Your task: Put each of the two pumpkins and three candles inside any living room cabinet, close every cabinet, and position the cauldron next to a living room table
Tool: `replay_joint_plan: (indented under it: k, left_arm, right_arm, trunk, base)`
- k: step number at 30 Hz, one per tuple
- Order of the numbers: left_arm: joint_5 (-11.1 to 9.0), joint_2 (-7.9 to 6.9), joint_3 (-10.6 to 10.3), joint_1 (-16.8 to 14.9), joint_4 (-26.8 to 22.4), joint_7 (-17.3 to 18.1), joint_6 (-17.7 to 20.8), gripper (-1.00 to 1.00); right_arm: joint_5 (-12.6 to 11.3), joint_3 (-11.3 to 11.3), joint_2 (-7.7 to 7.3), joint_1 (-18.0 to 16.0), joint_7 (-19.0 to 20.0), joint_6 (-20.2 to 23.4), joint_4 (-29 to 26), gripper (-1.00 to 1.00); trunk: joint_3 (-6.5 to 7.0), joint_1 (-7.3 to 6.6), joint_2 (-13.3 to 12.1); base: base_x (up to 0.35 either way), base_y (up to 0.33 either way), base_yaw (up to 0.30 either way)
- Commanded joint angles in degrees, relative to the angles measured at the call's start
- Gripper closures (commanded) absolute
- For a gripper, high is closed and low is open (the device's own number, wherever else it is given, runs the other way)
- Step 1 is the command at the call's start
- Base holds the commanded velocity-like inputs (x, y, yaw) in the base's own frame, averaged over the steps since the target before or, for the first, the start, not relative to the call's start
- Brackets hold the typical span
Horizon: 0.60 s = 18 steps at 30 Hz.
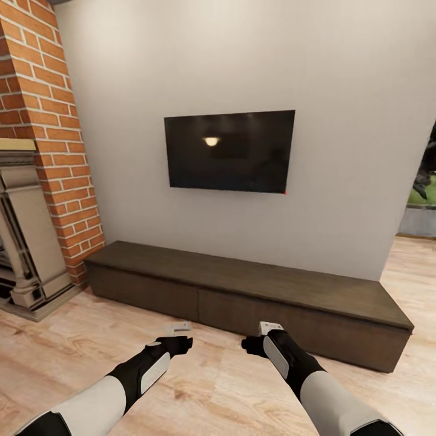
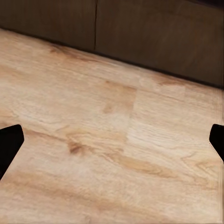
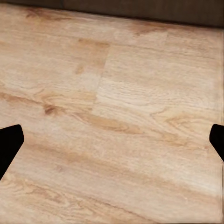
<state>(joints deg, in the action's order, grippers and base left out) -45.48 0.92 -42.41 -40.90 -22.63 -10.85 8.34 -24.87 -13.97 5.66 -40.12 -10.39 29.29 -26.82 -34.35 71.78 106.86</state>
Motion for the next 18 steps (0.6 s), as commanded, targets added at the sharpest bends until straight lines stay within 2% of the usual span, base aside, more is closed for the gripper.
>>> replay_joint_plan:
  k: [1,18]
  left_arm:
    - [-0.5,-0.08,-0.5,-0.1,-0.1,-0.5,0.1,-1.00]
    - [-0.4,-0.12,-0.5,-0.1,0.0,-0.7,0.1,-1.00]
  right_arm:
    - [-0.6,-0.4,-0.04,0.0,-0.5,0.2,-0.1,-1.00]
    - [-0.6,-0.4,-0.04,0.0,-0.5,0.2,-0.1,-1.00]
  trunk:
    - [-0.04,-0.01,0.0]
    - [0.18,-0.01,0.0]
  base:
    - [0.000,0.000,-0.280]
    - [0.000,0.000,-0.269]
